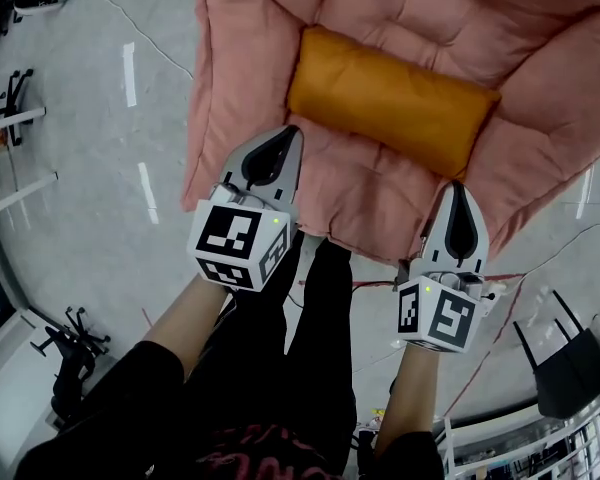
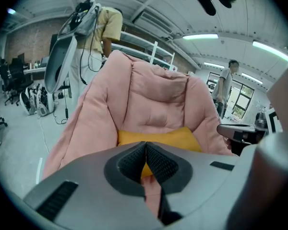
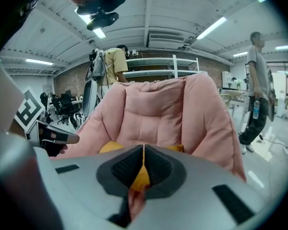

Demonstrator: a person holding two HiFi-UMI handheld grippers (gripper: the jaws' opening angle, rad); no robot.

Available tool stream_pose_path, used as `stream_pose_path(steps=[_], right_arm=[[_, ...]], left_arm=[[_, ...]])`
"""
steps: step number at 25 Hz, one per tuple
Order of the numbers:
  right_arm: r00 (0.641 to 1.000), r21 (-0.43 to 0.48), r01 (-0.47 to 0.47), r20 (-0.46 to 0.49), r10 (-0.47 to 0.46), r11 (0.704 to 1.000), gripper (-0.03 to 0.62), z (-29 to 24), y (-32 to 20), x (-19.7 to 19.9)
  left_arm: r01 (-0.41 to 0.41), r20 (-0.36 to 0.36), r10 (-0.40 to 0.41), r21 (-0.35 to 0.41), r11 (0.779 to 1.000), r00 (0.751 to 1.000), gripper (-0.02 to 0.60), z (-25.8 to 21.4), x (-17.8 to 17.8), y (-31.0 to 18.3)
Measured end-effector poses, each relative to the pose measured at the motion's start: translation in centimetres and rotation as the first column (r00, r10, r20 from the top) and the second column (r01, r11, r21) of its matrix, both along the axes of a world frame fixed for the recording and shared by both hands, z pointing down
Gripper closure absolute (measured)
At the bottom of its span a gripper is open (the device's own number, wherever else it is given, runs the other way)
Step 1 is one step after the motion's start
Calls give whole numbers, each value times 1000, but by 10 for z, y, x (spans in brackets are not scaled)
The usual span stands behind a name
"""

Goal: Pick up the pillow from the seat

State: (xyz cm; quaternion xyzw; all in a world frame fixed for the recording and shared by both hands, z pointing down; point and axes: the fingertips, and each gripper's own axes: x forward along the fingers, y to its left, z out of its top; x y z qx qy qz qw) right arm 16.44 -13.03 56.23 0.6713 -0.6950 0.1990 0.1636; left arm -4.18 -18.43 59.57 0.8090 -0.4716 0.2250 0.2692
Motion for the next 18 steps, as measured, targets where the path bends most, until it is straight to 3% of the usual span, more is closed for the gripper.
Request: stream_pose_path(steps=[18], right_arm=[[1000, -49, 4, -11, -5, 999, 572, 67, -34, 7]], left_arm=[[20, 10, -20, -50, 999, 1000, 572, 65, 3, -28]])
